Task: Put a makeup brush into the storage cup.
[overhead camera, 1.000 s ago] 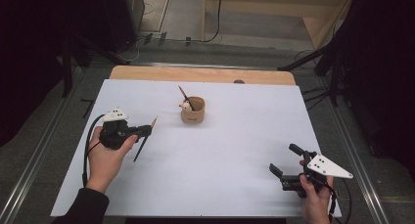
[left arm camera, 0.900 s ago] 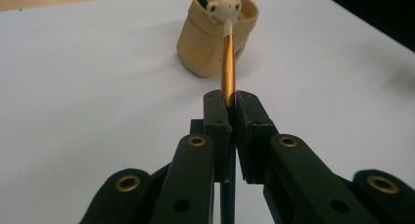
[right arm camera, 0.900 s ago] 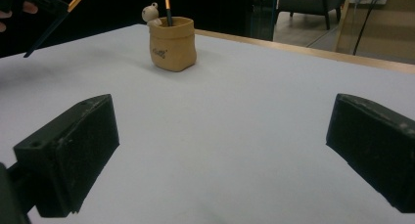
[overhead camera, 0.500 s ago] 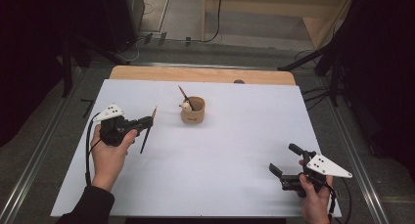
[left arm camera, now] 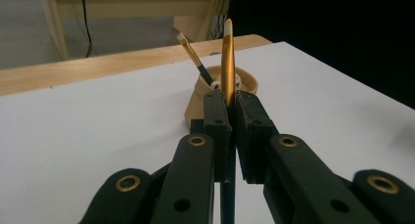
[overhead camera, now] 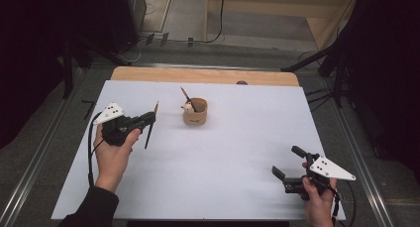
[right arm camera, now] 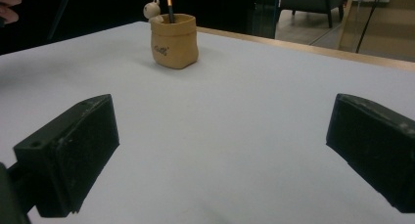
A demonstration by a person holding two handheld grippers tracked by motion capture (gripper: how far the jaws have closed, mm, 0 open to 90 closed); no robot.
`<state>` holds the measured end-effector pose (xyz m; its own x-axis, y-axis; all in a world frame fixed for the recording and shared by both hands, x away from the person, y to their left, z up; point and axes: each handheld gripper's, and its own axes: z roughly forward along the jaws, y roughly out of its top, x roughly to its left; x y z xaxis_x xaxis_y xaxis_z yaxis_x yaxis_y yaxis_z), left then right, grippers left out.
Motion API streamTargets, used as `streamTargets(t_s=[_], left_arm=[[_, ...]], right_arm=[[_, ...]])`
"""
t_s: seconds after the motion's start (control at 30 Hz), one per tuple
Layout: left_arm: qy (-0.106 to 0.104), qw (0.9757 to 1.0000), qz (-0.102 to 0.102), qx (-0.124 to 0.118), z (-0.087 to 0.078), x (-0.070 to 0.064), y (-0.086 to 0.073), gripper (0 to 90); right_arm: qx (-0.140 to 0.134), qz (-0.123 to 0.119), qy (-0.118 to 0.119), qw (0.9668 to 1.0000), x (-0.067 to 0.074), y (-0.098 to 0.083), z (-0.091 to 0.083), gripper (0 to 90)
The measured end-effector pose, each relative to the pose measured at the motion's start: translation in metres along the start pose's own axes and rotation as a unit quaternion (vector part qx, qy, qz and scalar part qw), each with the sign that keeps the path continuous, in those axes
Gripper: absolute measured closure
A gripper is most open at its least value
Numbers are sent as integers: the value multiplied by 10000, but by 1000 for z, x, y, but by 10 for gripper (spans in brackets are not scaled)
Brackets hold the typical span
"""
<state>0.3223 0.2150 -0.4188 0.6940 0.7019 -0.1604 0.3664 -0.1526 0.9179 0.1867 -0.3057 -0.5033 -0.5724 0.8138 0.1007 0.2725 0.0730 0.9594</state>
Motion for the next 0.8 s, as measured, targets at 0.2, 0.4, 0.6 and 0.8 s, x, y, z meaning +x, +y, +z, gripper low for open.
streamTargets(t_s=[0.2, 0.4, 0.6, 0.8], left_arm=[[-67, 9998, -37, -194, 6, -1, 3, 848], [-85, 9991, -15, -406, 11, -5, 5, 847], [-187, 9985, -8, -516, 18, -7, 5, 848], [-214, 9981, -42, -581, 20, -6, 6, 848]], right_arm=[[-2, -13, -16, 10000, -1, -1, -2, 0], [7, -36, 10, 10000, -1, -1, -1, 0], [13, -53, 35, 10000, -1, -1, 0, 0], [10, -46, 28, 10000, -1, -1, -1, 0]])
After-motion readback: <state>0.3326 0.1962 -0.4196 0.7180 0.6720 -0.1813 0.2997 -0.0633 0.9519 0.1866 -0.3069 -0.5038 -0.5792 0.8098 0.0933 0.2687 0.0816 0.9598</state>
